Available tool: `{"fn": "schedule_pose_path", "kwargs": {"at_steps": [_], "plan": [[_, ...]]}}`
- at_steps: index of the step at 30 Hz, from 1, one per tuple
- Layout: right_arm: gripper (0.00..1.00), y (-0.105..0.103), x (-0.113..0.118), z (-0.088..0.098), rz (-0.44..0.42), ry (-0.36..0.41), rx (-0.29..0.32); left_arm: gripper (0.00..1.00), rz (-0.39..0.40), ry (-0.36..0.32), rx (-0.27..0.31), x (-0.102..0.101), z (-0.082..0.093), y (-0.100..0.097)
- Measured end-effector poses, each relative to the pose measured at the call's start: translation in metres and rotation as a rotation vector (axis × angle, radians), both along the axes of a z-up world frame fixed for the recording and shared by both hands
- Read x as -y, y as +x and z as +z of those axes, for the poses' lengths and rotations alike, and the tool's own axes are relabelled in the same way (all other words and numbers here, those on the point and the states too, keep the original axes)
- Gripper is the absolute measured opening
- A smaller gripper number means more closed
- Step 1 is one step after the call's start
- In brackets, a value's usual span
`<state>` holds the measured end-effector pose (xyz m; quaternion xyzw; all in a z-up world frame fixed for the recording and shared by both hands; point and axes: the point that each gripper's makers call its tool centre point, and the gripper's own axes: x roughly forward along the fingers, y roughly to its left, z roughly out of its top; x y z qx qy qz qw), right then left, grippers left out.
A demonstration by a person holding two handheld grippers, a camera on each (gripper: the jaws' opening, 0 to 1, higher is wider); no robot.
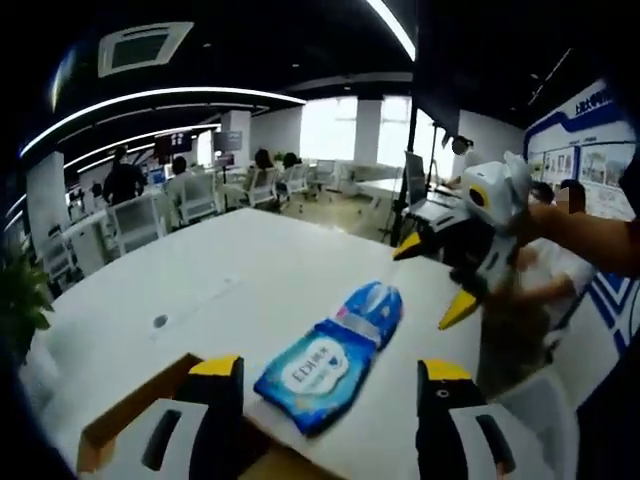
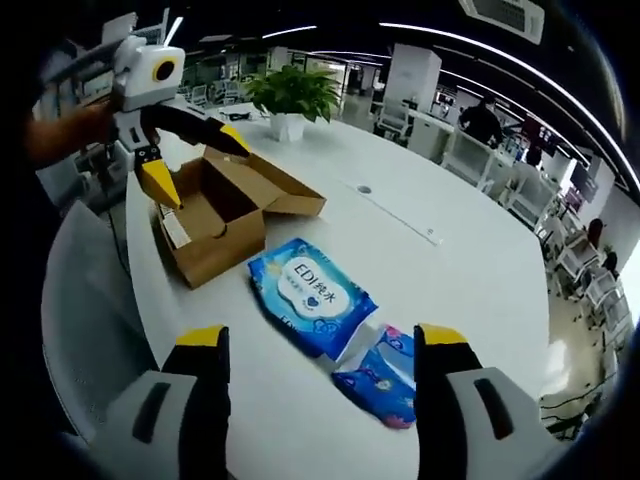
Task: Operate the shoe box by opening the lid, removing the specified soft item, and placing it in the target area until the item is outside and the box remains undamaged.
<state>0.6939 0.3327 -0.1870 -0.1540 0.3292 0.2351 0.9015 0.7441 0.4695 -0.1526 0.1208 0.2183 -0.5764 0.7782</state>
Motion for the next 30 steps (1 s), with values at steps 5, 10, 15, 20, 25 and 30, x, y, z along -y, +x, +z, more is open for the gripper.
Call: {"fn": "schedule_pose_path", "kwargs": {"at_steps": [5, 10, 15, 20, 25, 30], "plan": [[0.75, 0.005, -0.013, 0.007, 0.034, 0.007, 0.005, 0.77, 0.027, -0.005, 0.019, -0.024, 0.002, 0.004], [0.78, 0.010, -0.027, 0.009, 0.081, 0.004, 0.006, 0.84, 0.052, -0.015, 0.025, -0.047, 0.001, 0.006], [0.80, 0.016, -0.039, 0.007, 0.111, 0.010, 0.004, 0.89, 0.074, -0.017, 0.038, -0.068, -0.002, 0.008], [0.85, 0.019, -0.059, 0.005, 0.153, 0.033, 0.006, 0.94, 0.116, -0.030, 0.053, -0.095, 0.000, 0.012], [0.85, 0.023, -0.077, 0.004, 0.203, 0.030, 0.003, 0.98, 0.142, -0.032, 0.059, -0.120, -0.004, 0.014], [0.86, 0.029, -0.092, 0.003, 0.258, 0.032, 0.014, 1.00, 0.184, -0.024, 0.059, -0.142, -0.008, 0.017]]}}
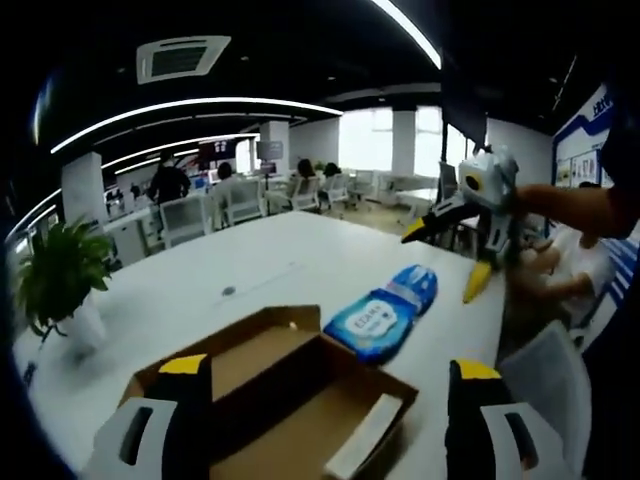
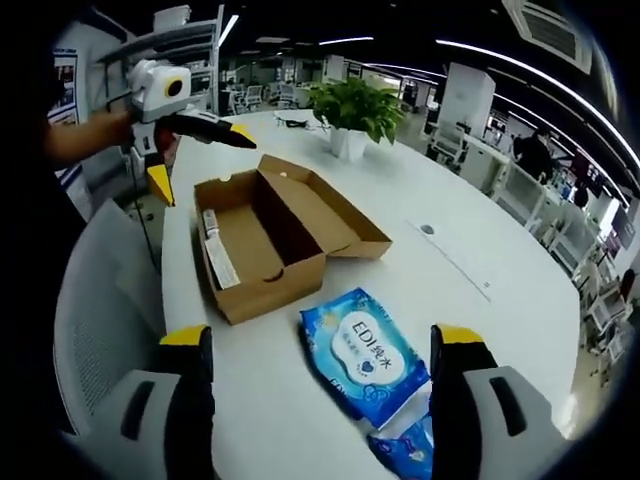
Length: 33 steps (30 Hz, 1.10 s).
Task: Operate the shoe box by opening the lid, removing the specified soft item, and placing it in the target area until the item is outside and the box remains undamaged.
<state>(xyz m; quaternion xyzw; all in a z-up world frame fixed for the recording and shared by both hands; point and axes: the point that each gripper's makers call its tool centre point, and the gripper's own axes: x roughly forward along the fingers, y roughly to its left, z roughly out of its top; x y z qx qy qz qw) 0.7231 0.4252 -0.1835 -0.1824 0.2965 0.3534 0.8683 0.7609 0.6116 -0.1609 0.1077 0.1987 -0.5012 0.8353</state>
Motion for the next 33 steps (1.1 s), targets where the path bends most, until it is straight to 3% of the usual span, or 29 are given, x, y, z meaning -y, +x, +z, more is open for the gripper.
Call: {"fn": "schedule_pose_path", "kwargs": {"at_steps": [19, 33], "plan": [[0.75, 0.021, -0.058, -0.018, 0.212, -0.020, 0.001, 1.00, 0.101, -0.017, 0.009, -0.052, 0.000, -0.006], [0.63, 0.028, -0.095, -0.044, 0.373, -0.059, -0.049, 1.00, 0.147, -0.009, 0.028, -0.084, -0.001, -0.008]]}}
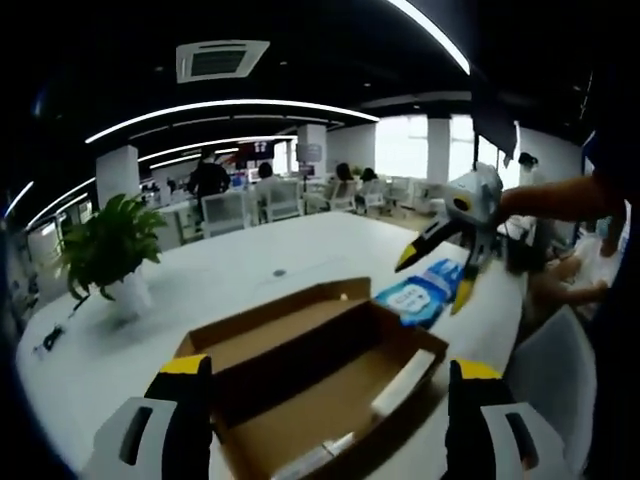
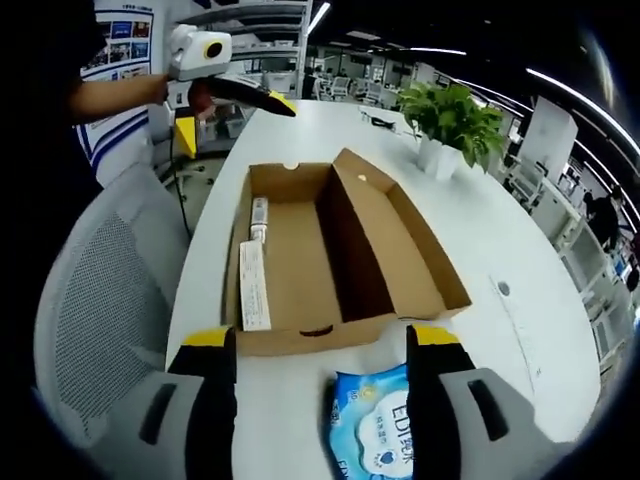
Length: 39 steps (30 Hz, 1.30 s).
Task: Operate the shoe box by opening the lid, removing the specified soft item, and placing it in the target area until the item is outside and the box remains undamaged.
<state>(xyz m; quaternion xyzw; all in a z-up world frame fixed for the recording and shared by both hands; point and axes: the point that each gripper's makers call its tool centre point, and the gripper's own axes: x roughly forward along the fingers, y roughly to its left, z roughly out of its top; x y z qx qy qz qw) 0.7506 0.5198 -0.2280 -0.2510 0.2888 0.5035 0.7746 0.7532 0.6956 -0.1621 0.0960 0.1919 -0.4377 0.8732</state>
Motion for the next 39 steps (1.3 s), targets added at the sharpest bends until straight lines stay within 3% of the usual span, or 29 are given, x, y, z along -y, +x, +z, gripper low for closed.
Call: {"fn": "schedule_pose_path", "kwargs": {"at_steps": [11, 18, 32, 39], "plan": [[0.57, -0.003, -0.027, -0.022, 0.131, -0.070, -0.056, 1.00, 0.025, 0.000, 0.000, -0.022, -0.009, -0.003], [0.53, -0.006, -0.039, -0.035, 0.203, -0.119, -0.079, 1.00, 0.021, 0.005, 0.000, -0.024, -0.013, -0.007], [0.48, -0.010, -0.052, -0.062, 0.290, -0.183, -0.167, 1.00, 0.027, -0.014, 0.008, -0.028, -0.015, -0.011], [0.44, -0.015, -0.057, -0.071, 0.300, -0.196, -0.210, 1.00, 0.062, -0.007, 0.006, -0.039, -0.022, -0.008]]}}
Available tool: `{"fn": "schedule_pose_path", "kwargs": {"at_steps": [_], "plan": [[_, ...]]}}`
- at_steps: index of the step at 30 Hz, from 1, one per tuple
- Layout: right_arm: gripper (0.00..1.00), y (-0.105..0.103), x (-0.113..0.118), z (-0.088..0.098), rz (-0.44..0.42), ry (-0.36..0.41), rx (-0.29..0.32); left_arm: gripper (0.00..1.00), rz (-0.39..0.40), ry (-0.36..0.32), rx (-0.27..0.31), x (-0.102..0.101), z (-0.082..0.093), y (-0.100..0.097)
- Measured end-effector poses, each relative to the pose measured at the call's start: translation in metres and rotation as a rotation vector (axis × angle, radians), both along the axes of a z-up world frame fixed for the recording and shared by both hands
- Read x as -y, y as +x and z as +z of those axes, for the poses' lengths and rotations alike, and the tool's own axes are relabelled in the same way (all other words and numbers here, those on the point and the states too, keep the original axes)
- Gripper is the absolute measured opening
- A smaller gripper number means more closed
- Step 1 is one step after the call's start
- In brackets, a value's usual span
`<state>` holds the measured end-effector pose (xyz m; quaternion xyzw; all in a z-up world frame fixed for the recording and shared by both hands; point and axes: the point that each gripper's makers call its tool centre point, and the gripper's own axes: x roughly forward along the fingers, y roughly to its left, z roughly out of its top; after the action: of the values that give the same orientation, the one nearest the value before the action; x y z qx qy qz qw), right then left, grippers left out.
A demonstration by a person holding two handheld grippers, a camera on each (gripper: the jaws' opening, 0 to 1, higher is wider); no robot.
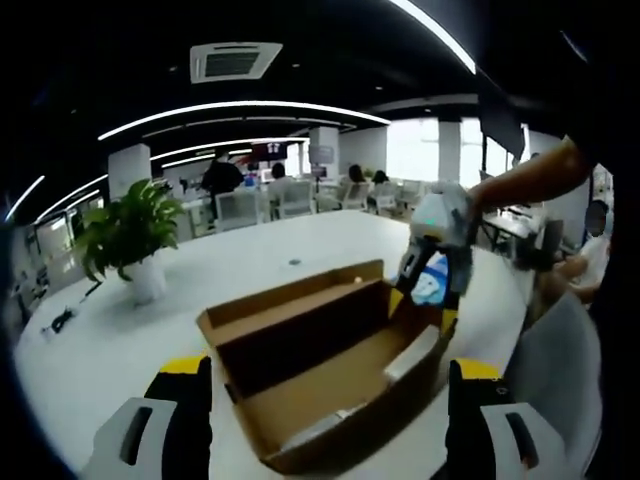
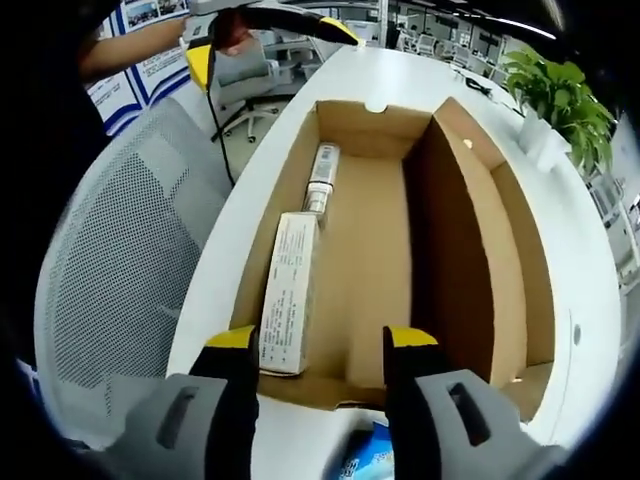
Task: Operate the shoe box by opening the lid, removing the specified soft item, and placing it in the target area until the item is outside and the box remains undamaged.
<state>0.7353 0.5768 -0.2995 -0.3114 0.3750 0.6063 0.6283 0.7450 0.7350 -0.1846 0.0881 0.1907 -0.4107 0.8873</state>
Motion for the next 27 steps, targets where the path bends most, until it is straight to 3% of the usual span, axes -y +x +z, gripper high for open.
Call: {"fn": "schedule_pose_path", "kwargs": {"at_steps": [6, 15, 27], "plan": [[0.37, -0.003, -0.004, -0.003, 0.001, 0.004, -0.020, 1.00, 0.032, 0.000, -0.002, -0.011, -0.003, 0.002], [0.16, -0.005, -0.012, -0.006, -0.015, 0.008, -0.012, 1.00, 0.045, 0.007, -0.009, -0.012, -0.006, -0.002], [0.16, -0.004, -0.013, -0.008, -0.023, -0.005, 0.001, 1.00, 0.039, 0.016, -0.007, -0.013, -0.008, -0.005]]}}
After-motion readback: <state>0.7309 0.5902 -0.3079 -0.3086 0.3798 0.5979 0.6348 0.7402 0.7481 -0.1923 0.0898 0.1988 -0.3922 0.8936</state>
